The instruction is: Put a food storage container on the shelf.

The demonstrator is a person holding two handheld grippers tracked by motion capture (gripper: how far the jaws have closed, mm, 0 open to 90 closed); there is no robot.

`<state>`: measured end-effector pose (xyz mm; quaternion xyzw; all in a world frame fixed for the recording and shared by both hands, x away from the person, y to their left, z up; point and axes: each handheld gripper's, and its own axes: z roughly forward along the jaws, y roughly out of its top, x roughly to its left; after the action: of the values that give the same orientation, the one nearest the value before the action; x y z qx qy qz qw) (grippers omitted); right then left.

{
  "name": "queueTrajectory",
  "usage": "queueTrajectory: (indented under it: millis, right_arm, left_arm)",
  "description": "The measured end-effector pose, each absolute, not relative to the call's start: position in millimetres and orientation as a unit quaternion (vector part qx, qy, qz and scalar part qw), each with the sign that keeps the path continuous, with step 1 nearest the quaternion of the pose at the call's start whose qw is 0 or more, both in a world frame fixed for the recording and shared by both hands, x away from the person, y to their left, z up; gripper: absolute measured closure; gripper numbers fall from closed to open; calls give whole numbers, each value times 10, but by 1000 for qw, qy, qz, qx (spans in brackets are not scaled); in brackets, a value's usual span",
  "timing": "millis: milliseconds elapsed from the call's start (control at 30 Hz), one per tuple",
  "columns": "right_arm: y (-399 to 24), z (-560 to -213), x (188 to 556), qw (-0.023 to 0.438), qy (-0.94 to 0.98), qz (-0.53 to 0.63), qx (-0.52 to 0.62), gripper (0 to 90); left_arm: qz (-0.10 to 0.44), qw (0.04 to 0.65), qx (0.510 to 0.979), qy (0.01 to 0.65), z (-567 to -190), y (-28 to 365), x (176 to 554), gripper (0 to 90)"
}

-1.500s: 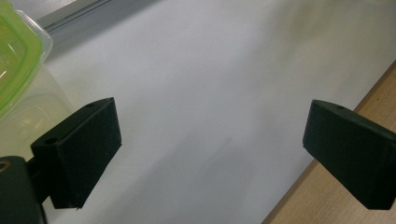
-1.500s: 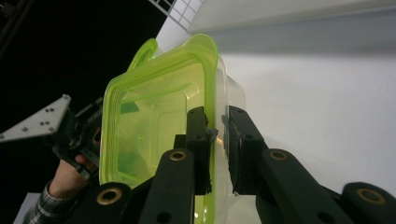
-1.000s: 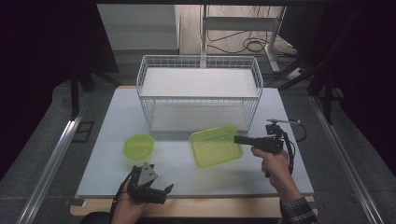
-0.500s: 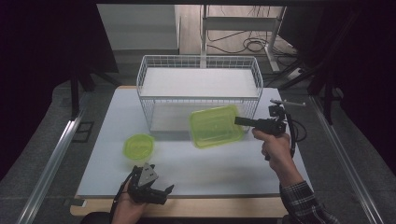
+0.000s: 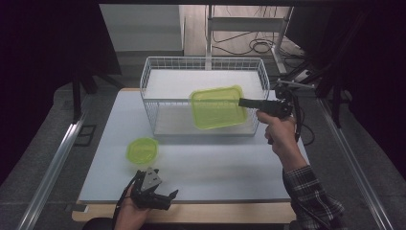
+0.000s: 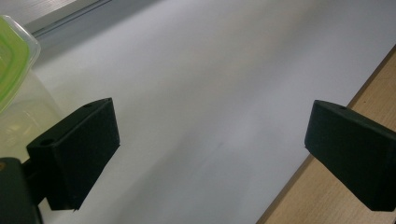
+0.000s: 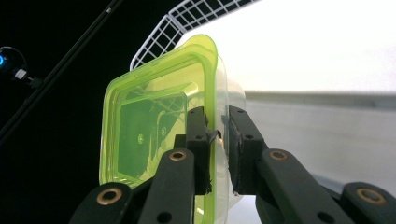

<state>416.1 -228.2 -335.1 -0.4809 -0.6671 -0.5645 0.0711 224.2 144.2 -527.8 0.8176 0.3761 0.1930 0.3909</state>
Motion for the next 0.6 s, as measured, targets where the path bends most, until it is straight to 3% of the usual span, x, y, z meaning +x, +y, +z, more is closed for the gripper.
queueTrajectory:
  millis: [600]
  right_arm:
    - [-2039,-3129,4547,38,-649,-570,-503,796]
  left_arm:
    - [191,393,815,380,-5276,1458,2245,30]
